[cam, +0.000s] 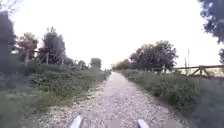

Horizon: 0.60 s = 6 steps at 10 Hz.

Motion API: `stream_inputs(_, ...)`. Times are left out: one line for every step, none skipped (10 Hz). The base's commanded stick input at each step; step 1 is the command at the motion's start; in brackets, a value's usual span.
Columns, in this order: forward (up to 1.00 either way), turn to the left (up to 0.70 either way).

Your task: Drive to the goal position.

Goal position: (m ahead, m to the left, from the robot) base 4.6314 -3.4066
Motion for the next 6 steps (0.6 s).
stream_inputs(1.0, 0.4)
stream_inputs(1.0, 0.4)
stream_inputs(1.0, 0.4)
stream_inputs(1.0, 0.25)
stream_inputs(1.0, 0.04)
stream_inputs(1.0, -0.05)
